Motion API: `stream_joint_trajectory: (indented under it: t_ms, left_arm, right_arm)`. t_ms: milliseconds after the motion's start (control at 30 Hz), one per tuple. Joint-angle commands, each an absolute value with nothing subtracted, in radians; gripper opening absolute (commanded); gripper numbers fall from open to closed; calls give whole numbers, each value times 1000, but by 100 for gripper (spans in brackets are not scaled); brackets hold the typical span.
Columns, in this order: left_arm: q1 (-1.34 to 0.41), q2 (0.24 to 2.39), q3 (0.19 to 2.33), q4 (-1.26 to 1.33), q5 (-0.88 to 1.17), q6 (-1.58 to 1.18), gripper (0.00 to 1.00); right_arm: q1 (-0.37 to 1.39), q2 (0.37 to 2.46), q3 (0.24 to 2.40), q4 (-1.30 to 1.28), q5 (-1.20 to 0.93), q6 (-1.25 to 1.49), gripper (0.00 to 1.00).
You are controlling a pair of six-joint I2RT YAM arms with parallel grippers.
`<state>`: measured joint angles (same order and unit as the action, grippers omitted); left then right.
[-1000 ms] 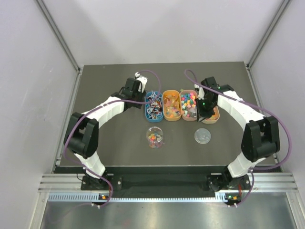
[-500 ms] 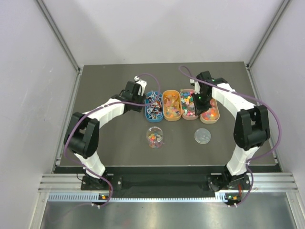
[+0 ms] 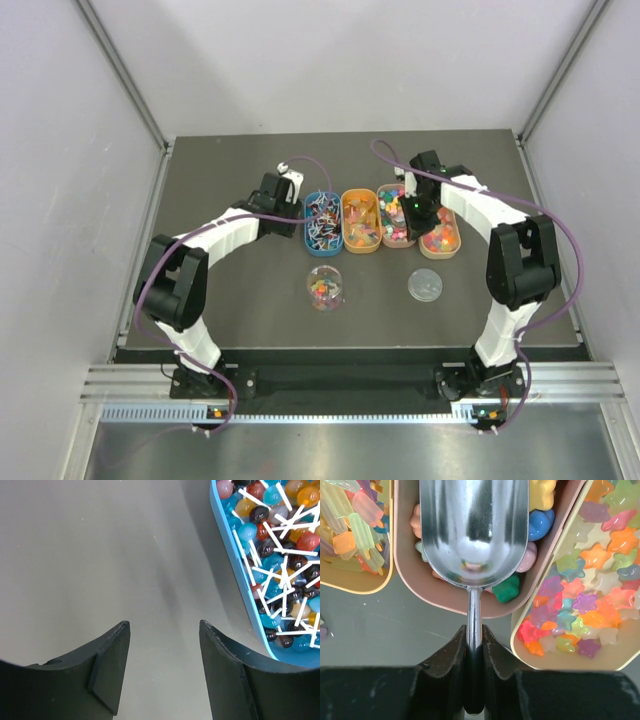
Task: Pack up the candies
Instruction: Scoop the fake candies from the storage box.
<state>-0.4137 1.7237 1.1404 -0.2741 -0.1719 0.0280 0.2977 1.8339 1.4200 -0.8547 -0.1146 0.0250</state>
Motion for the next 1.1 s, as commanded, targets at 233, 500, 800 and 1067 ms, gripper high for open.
stream_joint_trajectory:
  t_ms: [233, 500, 800, 1067]
  left_arm:
    - [-411, 1684, 1132, -273, -163, 23, 63]
    - [-413, 1655, 1137, -308, -170, 40, 63]
    - [-413, 1644, 1143, -321, -178, 75, 63]
    - [-411, 1631, 1150, -301, -227, 162, 63]
  right_arm:
    - [299, 1830, 1356, -680, -187, -52, 0]
    - [302, 1835, 1298, -578, -196, -8, 0]
    - [302, 1818, 1255, -531, -189, -12, 0]
    - [308, 1740, 1091, -345, -186, -8, 0]
